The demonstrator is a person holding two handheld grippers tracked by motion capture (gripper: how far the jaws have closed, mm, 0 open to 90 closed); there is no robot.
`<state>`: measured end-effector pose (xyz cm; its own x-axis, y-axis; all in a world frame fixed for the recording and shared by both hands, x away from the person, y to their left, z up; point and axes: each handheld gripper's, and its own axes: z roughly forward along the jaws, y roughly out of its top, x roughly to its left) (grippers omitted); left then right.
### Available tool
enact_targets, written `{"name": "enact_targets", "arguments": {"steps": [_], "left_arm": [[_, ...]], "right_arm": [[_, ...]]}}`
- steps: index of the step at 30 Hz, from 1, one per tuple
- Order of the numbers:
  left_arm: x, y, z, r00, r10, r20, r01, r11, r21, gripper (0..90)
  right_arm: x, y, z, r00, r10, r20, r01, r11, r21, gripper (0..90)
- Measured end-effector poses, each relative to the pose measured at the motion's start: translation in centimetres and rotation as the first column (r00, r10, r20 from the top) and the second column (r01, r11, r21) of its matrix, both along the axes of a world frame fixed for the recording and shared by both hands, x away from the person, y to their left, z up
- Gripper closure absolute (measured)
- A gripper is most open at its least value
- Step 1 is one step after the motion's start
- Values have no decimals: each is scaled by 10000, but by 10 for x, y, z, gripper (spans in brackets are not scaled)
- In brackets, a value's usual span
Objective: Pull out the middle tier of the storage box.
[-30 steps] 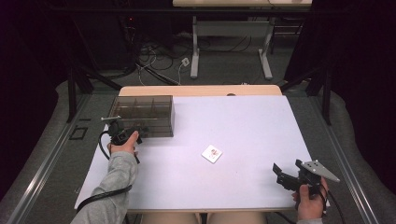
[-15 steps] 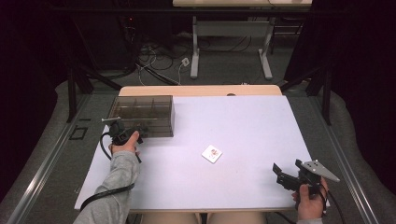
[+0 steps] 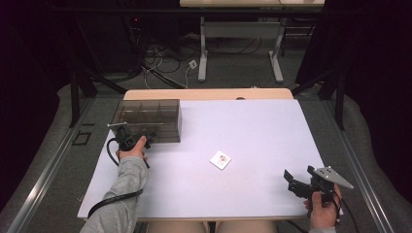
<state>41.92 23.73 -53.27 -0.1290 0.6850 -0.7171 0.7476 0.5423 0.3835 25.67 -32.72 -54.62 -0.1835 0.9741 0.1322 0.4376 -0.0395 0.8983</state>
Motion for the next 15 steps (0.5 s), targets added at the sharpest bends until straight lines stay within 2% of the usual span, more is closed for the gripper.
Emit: {"name": "enact_targets", "arguments": {"steps": [5,15], "left_arm": [[0,0,0,9999,-117,49,117,9999,-20,601],[-1,1,-1,9999,-120,23,120,9999,-124,642]], "right_arm": [[1,0,-1,9999,8,130,-8,10000,7,86],[2,1,-1,9999,64,97,-65,10000,76,86]]}}
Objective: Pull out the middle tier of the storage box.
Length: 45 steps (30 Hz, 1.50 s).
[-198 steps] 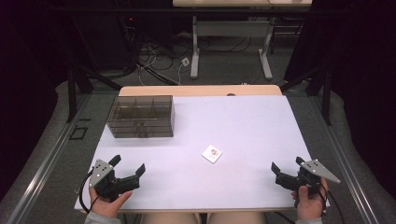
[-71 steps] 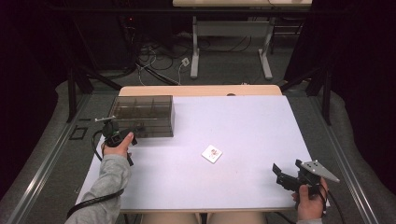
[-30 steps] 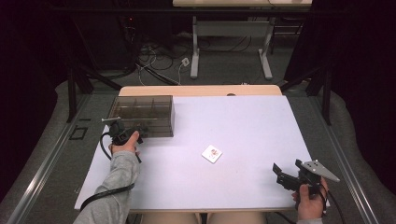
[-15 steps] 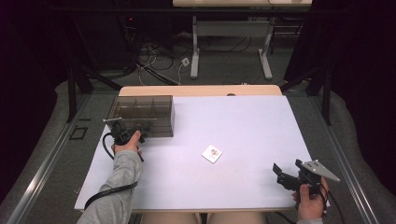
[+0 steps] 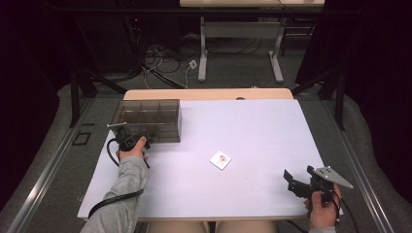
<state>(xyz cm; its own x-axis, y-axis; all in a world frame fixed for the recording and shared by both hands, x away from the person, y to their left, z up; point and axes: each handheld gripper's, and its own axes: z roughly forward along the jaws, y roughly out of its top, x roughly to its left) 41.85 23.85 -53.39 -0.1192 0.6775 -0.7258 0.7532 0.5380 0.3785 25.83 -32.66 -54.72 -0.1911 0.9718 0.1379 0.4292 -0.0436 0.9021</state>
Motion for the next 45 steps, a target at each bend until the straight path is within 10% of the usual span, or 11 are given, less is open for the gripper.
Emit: {"name": "enact_targets", "arguments": {"steps": [15,45], "left_arm": [[0,2,-3,9997,197,-176,-193,9996,204,809],[-7,4,-5,9999,114,-84,-114,9999,34,823]], "right_arm": [[0,0,0,10000,-28,-15,27,10000,-45,87],[-1,0,0,10000,6,-85,-7,10000,-11,90]]}}
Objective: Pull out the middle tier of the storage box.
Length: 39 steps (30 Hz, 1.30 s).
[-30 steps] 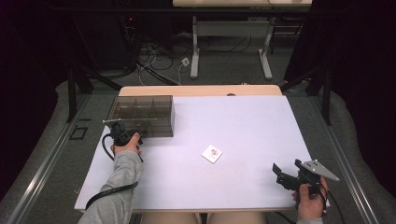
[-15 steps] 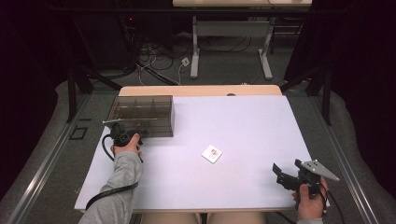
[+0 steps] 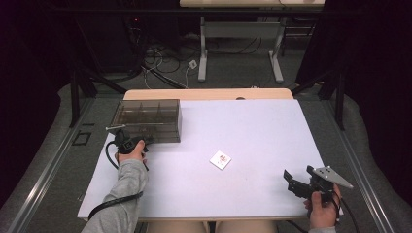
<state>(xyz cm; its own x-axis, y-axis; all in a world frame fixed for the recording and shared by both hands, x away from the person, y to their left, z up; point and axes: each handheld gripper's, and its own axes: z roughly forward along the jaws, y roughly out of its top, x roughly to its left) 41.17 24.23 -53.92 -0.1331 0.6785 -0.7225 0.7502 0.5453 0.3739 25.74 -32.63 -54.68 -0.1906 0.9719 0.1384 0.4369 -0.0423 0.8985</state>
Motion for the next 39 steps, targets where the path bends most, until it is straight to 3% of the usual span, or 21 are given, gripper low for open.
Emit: {"name": "enact_targets", "arguments": {"steps": [39], "left_arm": [[-15,2,-3,9998,34,214,-28,9995,-310,826]], "right_arm": [[1,0,-1,10000,26,1,-26,10000,-81,90]]}}
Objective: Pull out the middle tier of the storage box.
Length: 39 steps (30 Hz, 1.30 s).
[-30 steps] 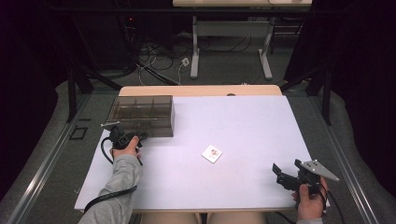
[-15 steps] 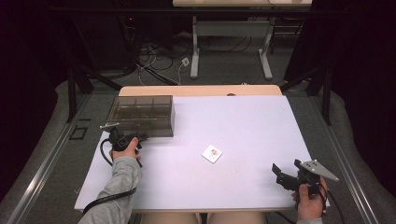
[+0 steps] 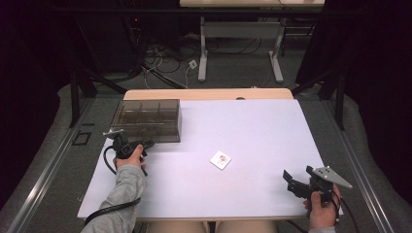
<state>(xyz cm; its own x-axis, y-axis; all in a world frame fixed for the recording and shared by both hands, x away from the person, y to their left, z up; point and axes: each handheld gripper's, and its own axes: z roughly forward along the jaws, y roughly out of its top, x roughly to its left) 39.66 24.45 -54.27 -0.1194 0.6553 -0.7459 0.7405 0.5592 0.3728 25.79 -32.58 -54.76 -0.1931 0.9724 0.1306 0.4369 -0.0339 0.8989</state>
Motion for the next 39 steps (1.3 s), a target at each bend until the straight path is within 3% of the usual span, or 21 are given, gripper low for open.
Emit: {"name": "enact_targets", "arguments": {"steps": [39], "left_arm": [[-17,3,-2,9996,-274,-2,274,9993,-262,827]], "right_arm": [[0,0,0,10000,19,12,-19,10000,-13,91]]}}
